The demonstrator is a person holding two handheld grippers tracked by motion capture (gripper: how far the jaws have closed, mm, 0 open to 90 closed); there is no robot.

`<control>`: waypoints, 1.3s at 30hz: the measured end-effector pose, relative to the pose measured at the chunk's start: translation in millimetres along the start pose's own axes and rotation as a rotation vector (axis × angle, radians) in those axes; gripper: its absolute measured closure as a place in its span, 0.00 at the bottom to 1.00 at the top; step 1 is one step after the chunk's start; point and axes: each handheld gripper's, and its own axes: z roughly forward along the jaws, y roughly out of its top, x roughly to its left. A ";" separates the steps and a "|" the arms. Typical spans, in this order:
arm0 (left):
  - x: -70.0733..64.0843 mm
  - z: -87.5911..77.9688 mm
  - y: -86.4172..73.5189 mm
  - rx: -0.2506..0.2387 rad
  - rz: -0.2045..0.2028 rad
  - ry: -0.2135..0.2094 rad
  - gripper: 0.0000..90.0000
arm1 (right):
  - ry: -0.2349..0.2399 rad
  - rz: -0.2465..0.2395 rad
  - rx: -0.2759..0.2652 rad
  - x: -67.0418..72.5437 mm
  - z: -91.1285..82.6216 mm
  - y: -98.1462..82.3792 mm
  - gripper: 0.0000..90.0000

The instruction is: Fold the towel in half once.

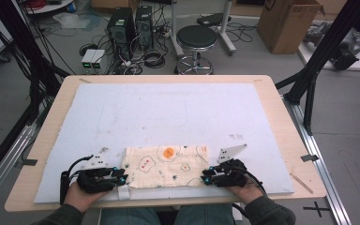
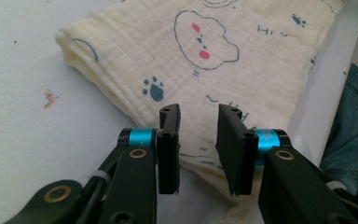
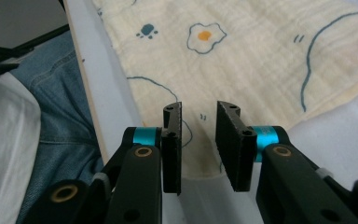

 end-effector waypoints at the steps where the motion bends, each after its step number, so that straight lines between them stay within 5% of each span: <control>1: 0.1 -1.0 1.1 -0.003 0.000 -0.001 0.76 | -0.002 -0.004 -0.009 0.5 -0.8 0.4 0.78; 10: 11.8 -4.0 20.4 -0.082 -0.043 0.026 0.67 | -0.048 0.008 -0.088 -6.6 -16.2 11.9 0.70; 20: 35.6 10.0 42.3 -0.114 -0.082 0.090 0.61 | -0.110 0.057 -0.148 -38.4 -19.0 43.1 0.64; 22: 42.5 14.6 44.3 -0.124 -0.116 0.090 0.60 | -0.110 0.077 -0.155 -47.5 -16.2 47.5 0.63; 30: 62.8 30.9 40.2 -0.034 -0.186 0.079 0.65 | -0.113 0.172 -0.097 -78.0 2.2 46.5 0.63; 39: 62.2 35.6 38.7 -0.004 -0.161 0.080 0.90 | -0.077 0.199 -0.027 -87.0 16.1 43.5 0.85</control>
